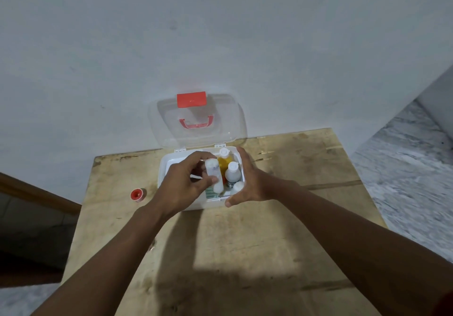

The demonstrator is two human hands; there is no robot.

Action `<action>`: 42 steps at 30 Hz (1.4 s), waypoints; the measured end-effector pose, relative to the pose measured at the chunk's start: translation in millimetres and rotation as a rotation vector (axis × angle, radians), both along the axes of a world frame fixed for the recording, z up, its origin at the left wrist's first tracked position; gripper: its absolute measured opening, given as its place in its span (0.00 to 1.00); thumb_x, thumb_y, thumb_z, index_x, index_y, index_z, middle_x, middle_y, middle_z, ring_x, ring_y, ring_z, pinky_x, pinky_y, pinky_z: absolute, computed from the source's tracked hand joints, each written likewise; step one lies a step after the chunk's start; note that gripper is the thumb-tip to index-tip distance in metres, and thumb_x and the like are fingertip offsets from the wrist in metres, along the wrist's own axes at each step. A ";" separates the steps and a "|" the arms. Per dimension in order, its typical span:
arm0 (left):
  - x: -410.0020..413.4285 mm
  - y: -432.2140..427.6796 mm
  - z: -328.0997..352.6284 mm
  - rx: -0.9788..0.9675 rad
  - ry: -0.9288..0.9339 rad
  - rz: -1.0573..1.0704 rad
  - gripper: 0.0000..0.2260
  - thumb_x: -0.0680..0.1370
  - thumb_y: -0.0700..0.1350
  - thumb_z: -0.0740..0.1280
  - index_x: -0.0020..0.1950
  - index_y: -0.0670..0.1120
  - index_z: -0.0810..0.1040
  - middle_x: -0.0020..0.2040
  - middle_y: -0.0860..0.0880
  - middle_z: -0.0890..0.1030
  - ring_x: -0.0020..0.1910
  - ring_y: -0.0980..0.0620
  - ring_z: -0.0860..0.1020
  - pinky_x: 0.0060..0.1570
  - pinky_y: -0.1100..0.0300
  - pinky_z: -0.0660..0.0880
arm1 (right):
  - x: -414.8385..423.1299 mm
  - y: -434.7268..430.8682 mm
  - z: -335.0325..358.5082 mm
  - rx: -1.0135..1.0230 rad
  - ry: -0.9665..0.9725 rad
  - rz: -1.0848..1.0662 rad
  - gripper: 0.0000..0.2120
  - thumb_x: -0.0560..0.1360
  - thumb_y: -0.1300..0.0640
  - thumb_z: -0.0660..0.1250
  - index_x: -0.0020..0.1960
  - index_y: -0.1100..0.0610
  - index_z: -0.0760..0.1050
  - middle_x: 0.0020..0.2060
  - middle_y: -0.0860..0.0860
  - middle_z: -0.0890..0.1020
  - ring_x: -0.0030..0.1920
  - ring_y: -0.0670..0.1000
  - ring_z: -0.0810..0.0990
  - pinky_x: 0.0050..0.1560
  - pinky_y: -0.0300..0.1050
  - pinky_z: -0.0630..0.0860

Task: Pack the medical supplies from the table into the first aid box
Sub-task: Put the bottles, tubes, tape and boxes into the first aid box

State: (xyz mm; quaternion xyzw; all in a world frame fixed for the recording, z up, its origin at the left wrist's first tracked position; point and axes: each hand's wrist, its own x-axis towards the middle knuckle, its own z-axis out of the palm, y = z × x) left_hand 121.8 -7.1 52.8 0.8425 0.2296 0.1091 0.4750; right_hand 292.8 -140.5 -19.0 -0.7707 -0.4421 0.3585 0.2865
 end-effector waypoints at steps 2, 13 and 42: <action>1.4 -1.1 -5.2 0.063 0.023 -0.063 0.17 0.73 0.41 0.76 0.56 0.55 0.76 0.45 0.53 0.83 0.44 0.58 0.81 0.49 0.68 0.77 | 1.0 -0.3 -0.8 0.005 0.002 -0.009 0.69 0.52 0.34 0.81 0.76 0.40 0.36 0.76 0.45 0.54 0.75 0.53 0.61 0.71 0.57 0.68; 27.5 -5.7 -27.7 0.309 0.161 -0.342 0.09 0.74 0.43 0.74 0.51 0.50 0.78 0.41 0.56 0.79 0.38 0.55 0.77 0.41 0.64 0.72 | 1.7 -0.1 -0.6 0.043 0.054 0.042 0.67 0.56 0.46 0.84 0.75 0.41 0.35 0.74 0.43 0.54 0.73 0.49 0.63 0.70 0.52 0.71; 6.0 -36.4 -24.4 0.471 0.072 0.054 0.10 0.75 0.35 0.65 0.50 0.44 0.84 0.46 0.47 0.84 0.45 0.45 0.81 0.44 0.52 0.78 | 3.2 0.0 1.8 0.012 0.080 0.039 0.71 0.52 0.36 0.82 0.76 0.44 0.35 0.74 0.46 0.57 0.74 0.51 0.63 0.70 0.56 0.70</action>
